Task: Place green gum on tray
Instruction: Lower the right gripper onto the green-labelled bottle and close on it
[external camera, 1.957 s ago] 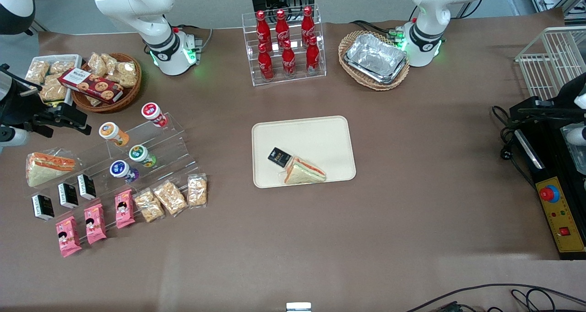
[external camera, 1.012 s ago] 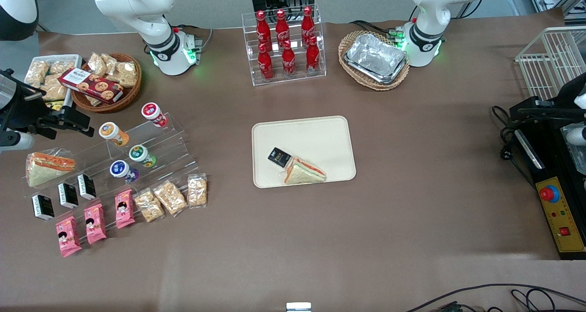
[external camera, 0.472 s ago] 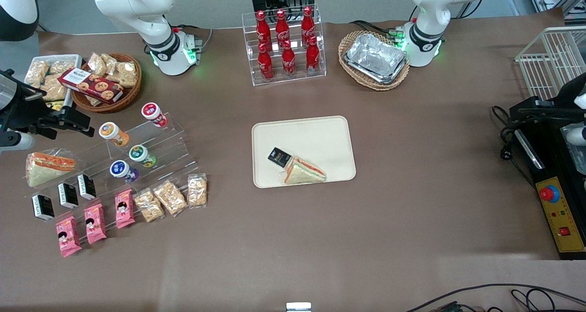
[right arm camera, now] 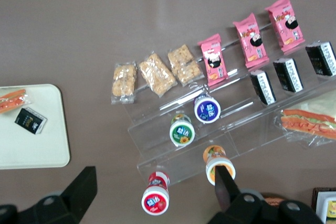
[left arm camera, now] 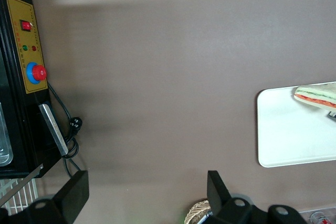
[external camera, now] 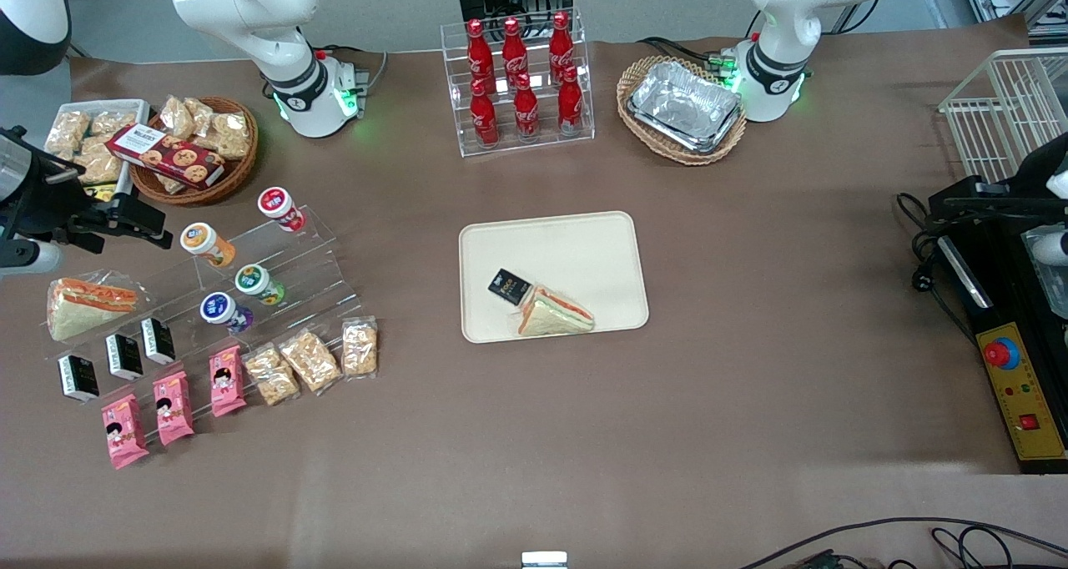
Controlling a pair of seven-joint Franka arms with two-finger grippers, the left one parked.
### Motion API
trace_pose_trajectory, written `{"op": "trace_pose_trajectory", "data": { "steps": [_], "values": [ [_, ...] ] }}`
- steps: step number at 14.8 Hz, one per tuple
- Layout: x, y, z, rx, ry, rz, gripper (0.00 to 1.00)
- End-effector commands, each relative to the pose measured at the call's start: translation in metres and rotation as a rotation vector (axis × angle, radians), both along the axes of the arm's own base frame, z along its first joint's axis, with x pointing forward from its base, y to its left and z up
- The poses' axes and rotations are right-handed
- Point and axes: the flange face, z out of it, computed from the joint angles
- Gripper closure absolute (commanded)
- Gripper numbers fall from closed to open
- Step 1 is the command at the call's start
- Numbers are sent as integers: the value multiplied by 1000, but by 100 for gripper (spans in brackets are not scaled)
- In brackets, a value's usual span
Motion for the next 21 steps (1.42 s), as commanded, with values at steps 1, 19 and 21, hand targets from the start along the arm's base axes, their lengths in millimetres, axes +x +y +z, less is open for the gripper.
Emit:
{"op": "trace_pose_trajectory", "data": {
  "steps": [1,19,21],
  "values": [
    [-15,-1,1,7,42,-7,0],
    [-45,-5,-229,-3,37,-40,0],
    [-46,-4,-242,-4,59,-42,0]
  ]
}}
